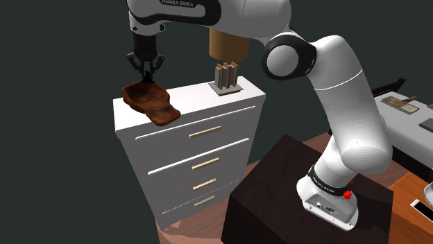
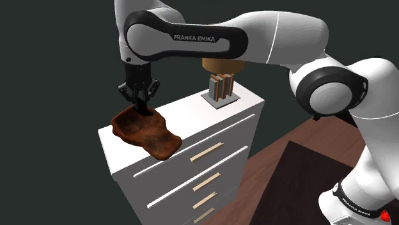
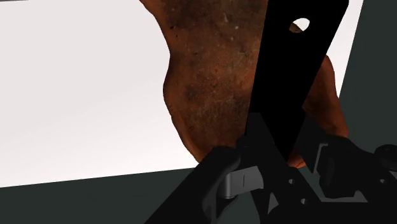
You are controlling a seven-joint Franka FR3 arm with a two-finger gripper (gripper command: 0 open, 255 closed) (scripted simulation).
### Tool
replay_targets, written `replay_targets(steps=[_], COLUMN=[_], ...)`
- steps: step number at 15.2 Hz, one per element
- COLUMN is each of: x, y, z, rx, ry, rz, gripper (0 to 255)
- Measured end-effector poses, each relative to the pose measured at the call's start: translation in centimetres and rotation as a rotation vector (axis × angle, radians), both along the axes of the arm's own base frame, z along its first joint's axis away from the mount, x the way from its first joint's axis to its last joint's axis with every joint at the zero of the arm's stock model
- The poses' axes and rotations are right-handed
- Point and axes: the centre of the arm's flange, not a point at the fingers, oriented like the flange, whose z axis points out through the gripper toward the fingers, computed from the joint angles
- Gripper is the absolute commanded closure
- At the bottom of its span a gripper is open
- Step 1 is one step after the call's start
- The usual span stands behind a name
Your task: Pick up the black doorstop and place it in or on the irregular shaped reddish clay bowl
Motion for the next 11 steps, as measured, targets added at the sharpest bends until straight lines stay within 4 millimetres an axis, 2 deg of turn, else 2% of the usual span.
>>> replay_targets(steps=[4, 11], x=[0.3, 0.4], y=[1.0, 1.0], z=[-1.7, -5.5], rx=[-0.001, 0.000], ry=[0.001, 0.000], rz=[-0.002, -0.001], gripper=[255, 255])
